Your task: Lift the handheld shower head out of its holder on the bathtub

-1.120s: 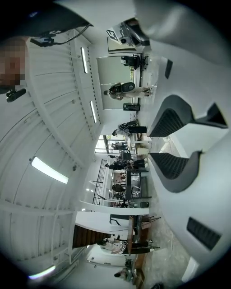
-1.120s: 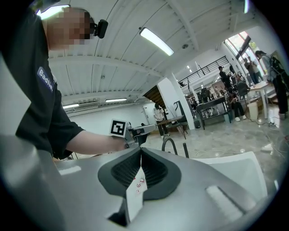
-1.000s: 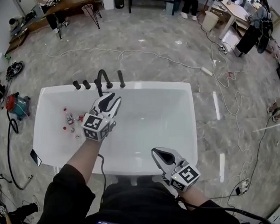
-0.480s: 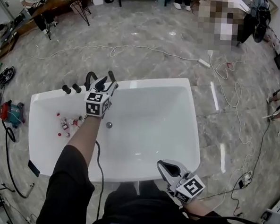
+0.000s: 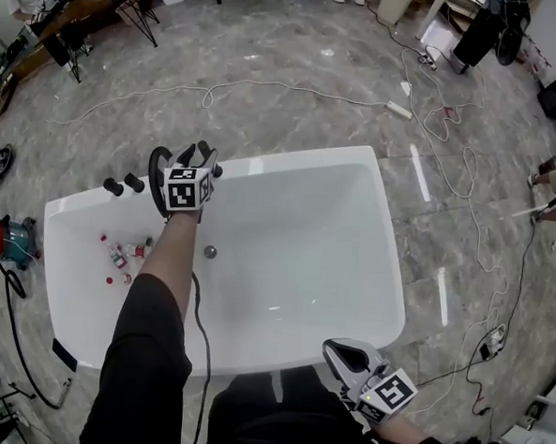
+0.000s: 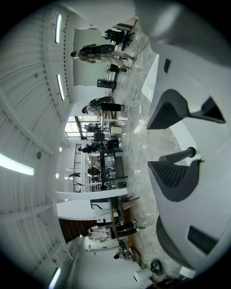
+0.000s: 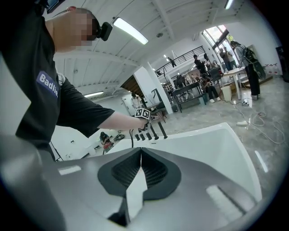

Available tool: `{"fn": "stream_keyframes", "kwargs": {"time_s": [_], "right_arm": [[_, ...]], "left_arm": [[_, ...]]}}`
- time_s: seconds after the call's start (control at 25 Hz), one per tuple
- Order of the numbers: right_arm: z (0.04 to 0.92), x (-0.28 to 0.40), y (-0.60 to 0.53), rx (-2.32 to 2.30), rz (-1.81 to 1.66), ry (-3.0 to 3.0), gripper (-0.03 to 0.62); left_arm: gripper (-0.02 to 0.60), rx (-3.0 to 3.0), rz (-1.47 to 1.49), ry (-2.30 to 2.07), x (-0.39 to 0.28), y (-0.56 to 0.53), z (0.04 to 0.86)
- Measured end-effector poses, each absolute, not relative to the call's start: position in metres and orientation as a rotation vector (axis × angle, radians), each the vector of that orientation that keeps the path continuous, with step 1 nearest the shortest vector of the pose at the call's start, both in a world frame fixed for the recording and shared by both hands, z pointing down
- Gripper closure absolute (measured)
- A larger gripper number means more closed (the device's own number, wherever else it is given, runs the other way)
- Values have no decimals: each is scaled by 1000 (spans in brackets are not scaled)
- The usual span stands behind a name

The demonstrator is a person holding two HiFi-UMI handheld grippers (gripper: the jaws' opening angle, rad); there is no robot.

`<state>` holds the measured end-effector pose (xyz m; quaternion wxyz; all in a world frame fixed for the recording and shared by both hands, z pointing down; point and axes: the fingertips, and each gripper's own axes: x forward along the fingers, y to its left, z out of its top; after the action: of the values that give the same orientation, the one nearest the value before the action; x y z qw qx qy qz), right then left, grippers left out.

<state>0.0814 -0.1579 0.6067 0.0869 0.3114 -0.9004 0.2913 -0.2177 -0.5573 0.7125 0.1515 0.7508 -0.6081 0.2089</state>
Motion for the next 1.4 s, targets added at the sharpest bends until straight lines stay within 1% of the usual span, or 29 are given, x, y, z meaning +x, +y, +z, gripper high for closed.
{"fn": "stream_keyframes", "kwargs": {"time_s": [0.2,0.48,0.96,1.04,1.24,1.4], "right_arm": [[641,98,-149,975,950,-2625,591],[669,108,-146,1019,1009,-2566,591],[700,126,-140,1081,1071,-2509,591],[700,128,-139,1093,1078,-2506,591],[695,130,-137,1106,1076,-2521,592],[681,117,-136,1087,1075,-2549,591]], "left_arm": [[374,2095,527,-1790,-227,-581,744],[371,2022,517,-1862,-239,-605,783],[374,1997,622,-1853,-239,-627,822],[443,1994,659,-1853,-240,-627,823],[446,2030,706,-1842,-229,-618,815],[446,2048,686,-1863,-224,-606,792]]}}
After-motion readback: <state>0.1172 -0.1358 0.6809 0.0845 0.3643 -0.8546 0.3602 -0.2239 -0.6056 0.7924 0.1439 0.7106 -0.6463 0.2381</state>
